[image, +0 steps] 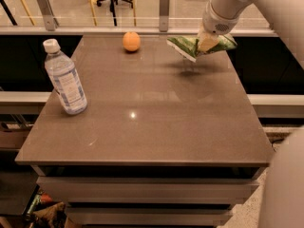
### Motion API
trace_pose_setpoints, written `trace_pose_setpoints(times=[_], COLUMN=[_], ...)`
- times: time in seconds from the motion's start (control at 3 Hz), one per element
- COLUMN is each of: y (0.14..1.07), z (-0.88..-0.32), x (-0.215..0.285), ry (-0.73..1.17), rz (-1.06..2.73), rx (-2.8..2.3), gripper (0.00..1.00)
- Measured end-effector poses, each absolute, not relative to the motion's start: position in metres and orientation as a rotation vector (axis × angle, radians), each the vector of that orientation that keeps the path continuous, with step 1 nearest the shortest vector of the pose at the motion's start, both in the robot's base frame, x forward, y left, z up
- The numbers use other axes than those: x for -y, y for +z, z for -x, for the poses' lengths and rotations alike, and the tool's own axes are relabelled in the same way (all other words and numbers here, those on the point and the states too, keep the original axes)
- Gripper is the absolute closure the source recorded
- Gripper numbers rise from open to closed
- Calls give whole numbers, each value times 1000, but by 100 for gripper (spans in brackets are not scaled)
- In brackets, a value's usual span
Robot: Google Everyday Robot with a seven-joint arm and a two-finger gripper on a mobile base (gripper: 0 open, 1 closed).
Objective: Move green jalapeno chip bag near blue plastic bottle
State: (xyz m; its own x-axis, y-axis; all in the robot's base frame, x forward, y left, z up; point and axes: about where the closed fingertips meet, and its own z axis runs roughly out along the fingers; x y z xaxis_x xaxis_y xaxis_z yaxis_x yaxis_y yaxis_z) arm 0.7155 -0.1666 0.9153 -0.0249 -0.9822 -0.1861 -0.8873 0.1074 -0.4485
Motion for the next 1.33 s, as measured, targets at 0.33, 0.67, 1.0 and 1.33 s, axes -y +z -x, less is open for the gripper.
trace_pose_setpoints(times=[0.33,0.67,1.0,1.33], y=[918,912,900,885], z=[-687,-654,-625,-595], x=[146,115,86,58], ry=[-291,-293,-302,-319], rz=[1808,1816,1834,1864], rx=[-1916,-1868,-1827,-1756], gripper=[100,100,100,100])
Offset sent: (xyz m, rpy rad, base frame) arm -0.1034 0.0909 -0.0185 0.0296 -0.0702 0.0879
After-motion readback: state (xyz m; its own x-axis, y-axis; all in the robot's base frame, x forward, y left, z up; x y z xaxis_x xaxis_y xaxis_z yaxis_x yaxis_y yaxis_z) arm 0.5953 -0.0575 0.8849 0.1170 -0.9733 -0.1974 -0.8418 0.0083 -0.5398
